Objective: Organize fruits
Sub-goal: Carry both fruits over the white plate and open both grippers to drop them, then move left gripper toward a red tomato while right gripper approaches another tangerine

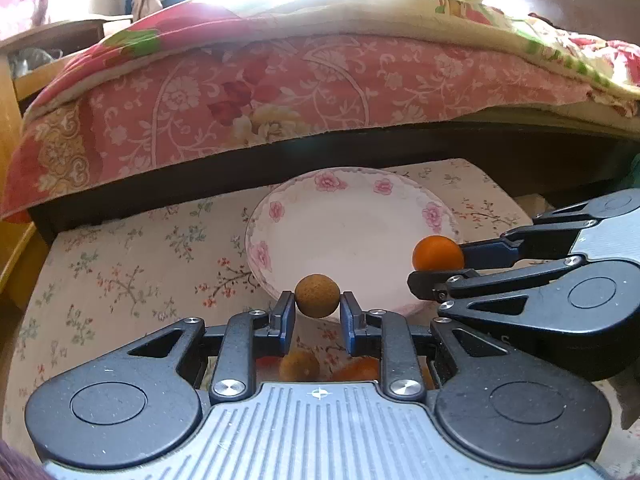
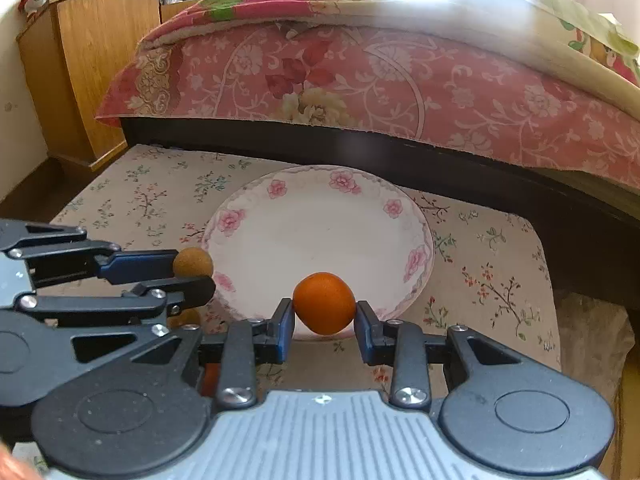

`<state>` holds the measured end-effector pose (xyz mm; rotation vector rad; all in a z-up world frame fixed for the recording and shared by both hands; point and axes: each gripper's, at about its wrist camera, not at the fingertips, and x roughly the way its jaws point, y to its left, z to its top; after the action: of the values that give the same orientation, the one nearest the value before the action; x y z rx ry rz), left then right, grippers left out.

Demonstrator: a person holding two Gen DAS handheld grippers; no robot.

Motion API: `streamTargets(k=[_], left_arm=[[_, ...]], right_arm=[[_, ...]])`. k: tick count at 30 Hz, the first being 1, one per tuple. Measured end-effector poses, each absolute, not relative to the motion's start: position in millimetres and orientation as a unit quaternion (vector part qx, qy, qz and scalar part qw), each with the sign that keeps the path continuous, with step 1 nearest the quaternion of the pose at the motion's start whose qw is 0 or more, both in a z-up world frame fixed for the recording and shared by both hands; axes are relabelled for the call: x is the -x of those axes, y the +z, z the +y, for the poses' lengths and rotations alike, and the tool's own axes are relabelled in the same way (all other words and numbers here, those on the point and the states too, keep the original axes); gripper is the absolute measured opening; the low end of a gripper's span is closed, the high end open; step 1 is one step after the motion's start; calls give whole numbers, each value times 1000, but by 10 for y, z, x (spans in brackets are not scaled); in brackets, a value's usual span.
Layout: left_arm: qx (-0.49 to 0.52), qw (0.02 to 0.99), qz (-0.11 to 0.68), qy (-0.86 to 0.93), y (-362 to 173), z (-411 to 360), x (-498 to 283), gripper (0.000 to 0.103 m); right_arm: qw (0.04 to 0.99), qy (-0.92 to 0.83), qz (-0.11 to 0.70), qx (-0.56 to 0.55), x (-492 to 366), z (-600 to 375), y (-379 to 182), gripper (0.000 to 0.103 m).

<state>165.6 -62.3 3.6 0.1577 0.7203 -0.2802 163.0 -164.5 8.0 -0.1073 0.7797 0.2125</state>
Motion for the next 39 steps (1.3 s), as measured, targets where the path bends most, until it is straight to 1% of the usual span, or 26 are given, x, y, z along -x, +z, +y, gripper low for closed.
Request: streamTargets(k=[7,10,18,24,31,39], left_arm=[[-82,921,357,-136,-17,-664,-1745,32],[-82,919,360,-135,-32,-675,-1753,35],[-82,924,351,-130,31,-659,-1733,35],[-79,930,337,-124,178,-580,-1611,36],[-85,929,340,-122,269,-519,-1415,37],[-71,927,347,-121,333,-354,-1114,38]], right_arm=[[917,104,383,50,-1724,-1692,20,36],[917,102,382,50,-1740,-1696,17,36],[921,99,373,47,-1731,-1736,79,37],[926,91,364,31,-1661,-1794,193,37],[929,97,355,29,-1443,-1765,320,37],[926,102,362,22,-1151,-1735,389,38]])
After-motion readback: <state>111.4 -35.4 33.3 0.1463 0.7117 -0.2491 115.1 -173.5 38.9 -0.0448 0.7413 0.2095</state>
